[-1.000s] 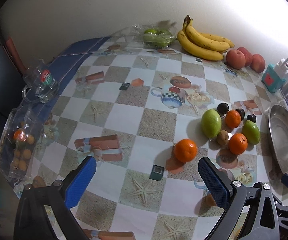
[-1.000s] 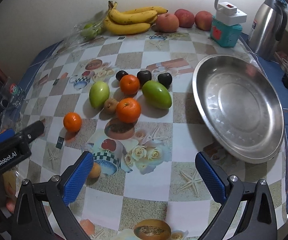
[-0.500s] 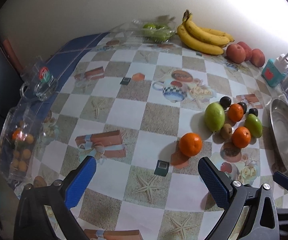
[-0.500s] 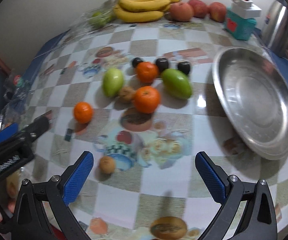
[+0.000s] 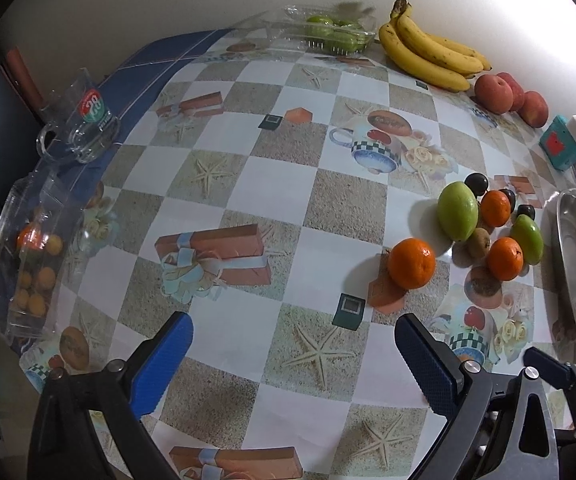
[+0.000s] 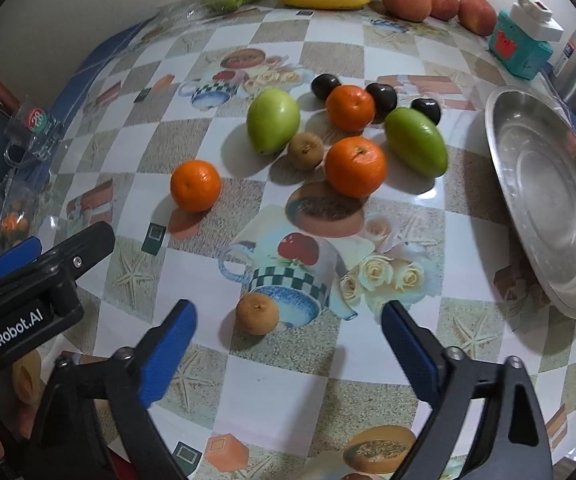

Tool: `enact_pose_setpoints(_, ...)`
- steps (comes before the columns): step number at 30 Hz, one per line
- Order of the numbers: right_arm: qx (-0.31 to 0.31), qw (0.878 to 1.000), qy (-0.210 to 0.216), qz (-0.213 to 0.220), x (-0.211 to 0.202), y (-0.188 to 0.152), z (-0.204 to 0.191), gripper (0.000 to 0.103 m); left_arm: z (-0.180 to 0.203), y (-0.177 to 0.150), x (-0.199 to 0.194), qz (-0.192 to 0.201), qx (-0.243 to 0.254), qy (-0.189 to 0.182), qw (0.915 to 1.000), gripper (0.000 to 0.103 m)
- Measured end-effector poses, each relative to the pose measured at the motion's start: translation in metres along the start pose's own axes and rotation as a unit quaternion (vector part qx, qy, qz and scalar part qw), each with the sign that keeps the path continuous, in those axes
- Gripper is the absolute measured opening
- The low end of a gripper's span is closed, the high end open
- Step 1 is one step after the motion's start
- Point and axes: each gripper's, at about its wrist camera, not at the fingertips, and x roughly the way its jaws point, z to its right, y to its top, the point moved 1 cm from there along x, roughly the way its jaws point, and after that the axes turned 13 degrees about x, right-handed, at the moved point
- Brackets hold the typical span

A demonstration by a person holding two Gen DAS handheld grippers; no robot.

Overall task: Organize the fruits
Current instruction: 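Move the right tool to the small brown kiwi and close on it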

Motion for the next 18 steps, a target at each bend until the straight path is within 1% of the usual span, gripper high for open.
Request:
enact_pose_setpoints(4,-0.002,1.0,0.003,-0.021,0.009,-0.001,-0.005,0.089,0.001,0.001,0.0,0.001,0.003,-0.002,1.0,0.102)
enact_pose_setpoints(7,-0.003,1.0,0.001,-0.027,0.013,-0.001,-0.007,0.078,0.001,0.001,0.0,0.0,0.003,-0.003,1.0,0.102)
enact_pose_setpoints(8,0.0,1.0,0.002,-0.029,0.013,-0.001,-0.007,0.073,0.001,0.001,0.0,-0.001,0.003,-0.004,1.0,0.102)
enact_pose_setpoints(10,0.005,1.0,0.005,-0.03,0.015,-0.001,-0.009,0.068,0.001,0.001,0.001,-0.002,0.003,-0.006,1.0,0.102)
enact_pose_setpoints(12,0.004,1.0,0.006,-0.031,0.016,0.0,-0.011,0.06,0.001,0.001,0.002,-0.003,0.002,-0.008,1.0,0.102)
enact_pose_setpoints(13,0.004,0.999,0.006,-0.032,0.017,0.0,-0.012,0.059,0.001,0.001,0.003,-0.003,0.002,-0.008,1.0,0.102)
enact_pose_setpoints(15,0.005,0.999,0.009,-0.033,0.018,0.0,-0.014,0.052,0.001,0.001,0.003,-0.003,0.0,-0.009,1.0,0.102)
enact_pose_setpoints(18,0.005,0.999,0.013,-0.036,0.021,0.001,-0.016,0.05,0.001,0.001,0.004,-0.004,0.0,-0.01,0.9999,0.102)
